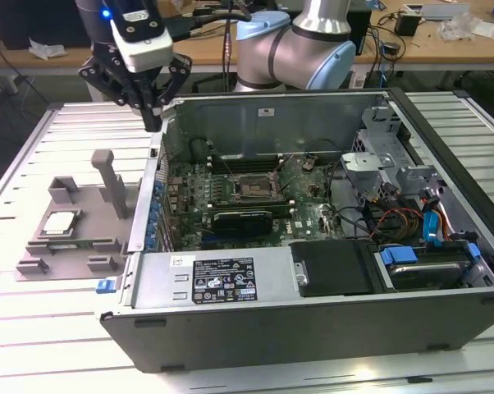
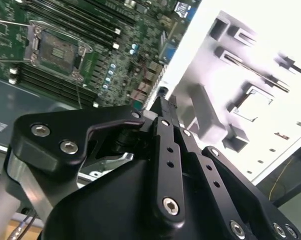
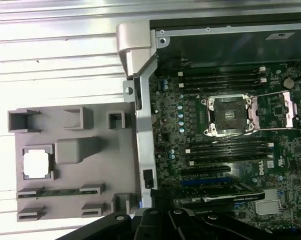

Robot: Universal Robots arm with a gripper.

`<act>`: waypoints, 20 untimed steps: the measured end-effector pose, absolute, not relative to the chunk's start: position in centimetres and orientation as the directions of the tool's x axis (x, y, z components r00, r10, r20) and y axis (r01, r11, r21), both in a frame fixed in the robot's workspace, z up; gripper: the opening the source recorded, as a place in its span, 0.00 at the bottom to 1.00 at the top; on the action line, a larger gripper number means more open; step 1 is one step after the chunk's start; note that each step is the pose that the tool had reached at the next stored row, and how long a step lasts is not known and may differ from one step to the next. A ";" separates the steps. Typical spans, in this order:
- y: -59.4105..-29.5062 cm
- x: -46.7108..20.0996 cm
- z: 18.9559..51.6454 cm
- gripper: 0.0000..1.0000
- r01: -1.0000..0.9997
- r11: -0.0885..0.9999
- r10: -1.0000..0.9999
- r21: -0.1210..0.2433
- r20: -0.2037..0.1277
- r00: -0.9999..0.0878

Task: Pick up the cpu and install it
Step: 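Reach for the cpu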

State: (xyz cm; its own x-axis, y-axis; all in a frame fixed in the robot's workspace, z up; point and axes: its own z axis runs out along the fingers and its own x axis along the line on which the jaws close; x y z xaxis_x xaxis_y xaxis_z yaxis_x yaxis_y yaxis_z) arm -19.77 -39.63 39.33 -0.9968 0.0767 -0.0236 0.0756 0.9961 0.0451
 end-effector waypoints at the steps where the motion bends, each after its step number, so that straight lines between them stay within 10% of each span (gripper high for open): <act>1: -39.6 -20.4 39.3 0.11 0.075 0.996 0.077 0.045 -0.024 -0.997; 20: -39.4 -25.7 39.3 0.11 0.075 0.996 0.077 0.045 -0.025 -0.997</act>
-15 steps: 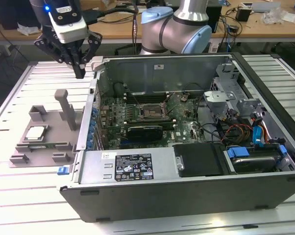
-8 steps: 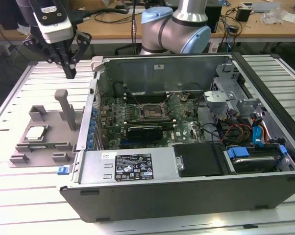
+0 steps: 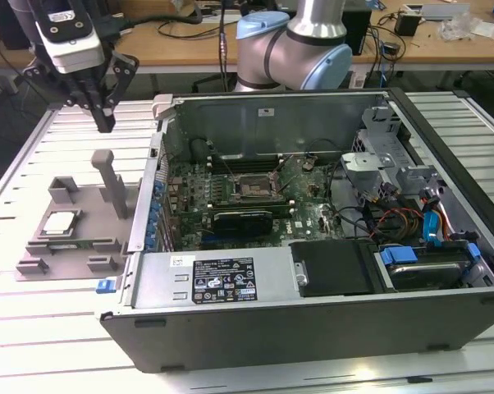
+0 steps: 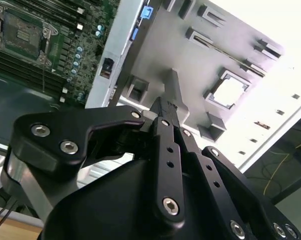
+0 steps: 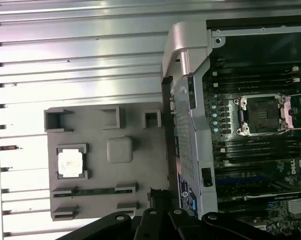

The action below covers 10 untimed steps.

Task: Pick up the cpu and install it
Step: 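Reach for the cpu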

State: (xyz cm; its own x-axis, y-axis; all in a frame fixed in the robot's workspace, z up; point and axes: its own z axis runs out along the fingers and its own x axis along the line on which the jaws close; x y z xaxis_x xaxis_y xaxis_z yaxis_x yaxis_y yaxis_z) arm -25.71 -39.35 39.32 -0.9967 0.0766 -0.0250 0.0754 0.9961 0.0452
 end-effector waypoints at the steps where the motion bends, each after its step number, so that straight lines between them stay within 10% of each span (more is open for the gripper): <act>1: -39.3 -25.9 39.3 0.11 0.075 0.996 0.077 0.045 -0.025 -0.997; 10: -39.1 -27.6 38.7 0.11 0.075 0.996 0.077 0.045 -0.025 -0.997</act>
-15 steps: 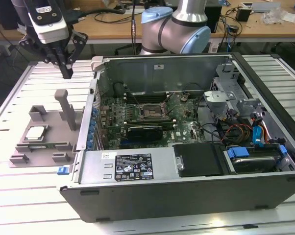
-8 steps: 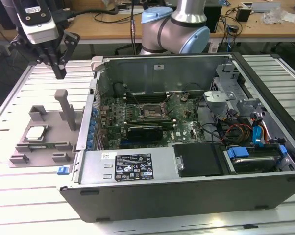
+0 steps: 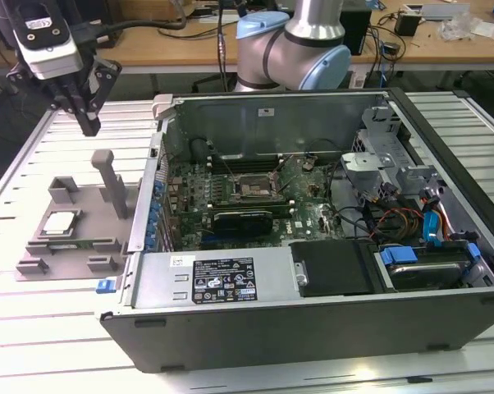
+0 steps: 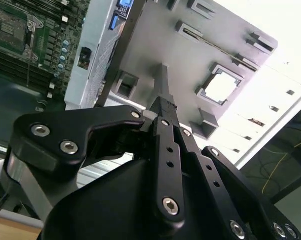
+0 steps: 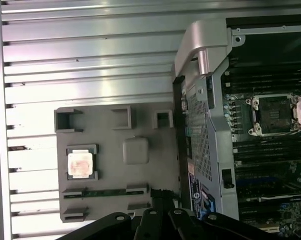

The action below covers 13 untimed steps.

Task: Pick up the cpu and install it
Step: 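Reach for the cpu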

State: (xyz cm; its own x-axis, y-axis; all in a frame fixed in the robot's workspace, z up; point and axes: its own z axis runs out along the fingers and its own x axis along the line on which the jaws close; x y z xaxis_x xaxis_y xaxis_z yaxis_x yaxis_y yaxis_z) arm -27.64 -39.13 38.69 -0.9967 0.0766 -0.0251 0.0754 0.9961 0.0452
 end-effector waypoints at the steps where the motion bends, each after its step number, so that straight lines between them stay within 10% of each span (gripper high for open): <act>1: -39.1 -27.9 38.6 0.11 0.075 0.996 0.077 0.045 -0.025 -0.997; 13: -38.4 -31.6 37.1 0.11 0.075 0.996 0.077 0.045 -0.025 -0.997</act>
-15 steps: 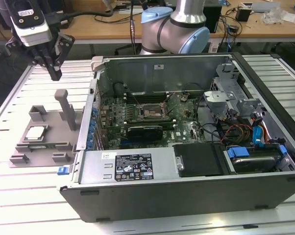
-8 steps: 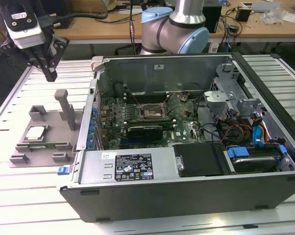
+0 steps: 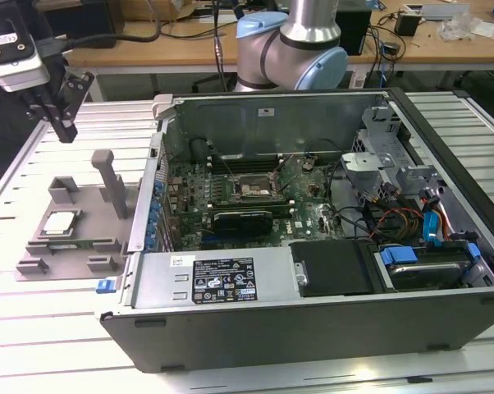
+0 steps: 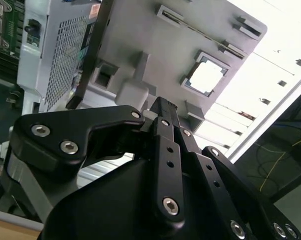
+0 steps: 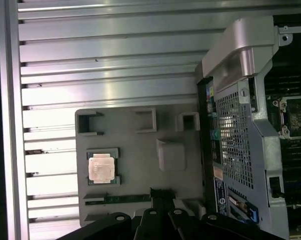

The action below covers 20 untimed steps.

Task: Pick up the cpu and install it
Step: 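Reach for the cpu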

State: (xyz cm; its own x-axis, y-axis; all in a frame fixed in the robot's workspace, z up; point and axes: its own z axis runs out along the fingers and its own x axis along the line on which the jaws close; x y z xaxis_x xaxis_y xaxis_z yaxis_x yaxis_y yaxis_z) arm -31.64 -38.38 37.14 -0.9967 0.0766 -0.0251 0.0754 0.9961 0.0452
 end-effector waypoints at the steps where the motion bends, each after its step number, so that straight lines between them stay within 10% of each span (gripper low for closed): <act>1: -38.4 -31.9 37.0 0.11 0.075 0.996 0.077 0.045 -0.025 -0.997; 20: -38.2 -35.1 34.0 0.11 0.075 0.996 0.077 0.045 -0.025 -0.997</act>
State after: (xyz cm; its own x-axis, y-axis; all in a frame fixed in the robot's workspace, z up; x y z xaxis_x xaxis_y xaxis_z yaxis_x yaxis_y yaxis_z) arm -35.05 -38.18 33.95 -0.9967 0.0766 -0.0251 0.0754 0.9961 0.0452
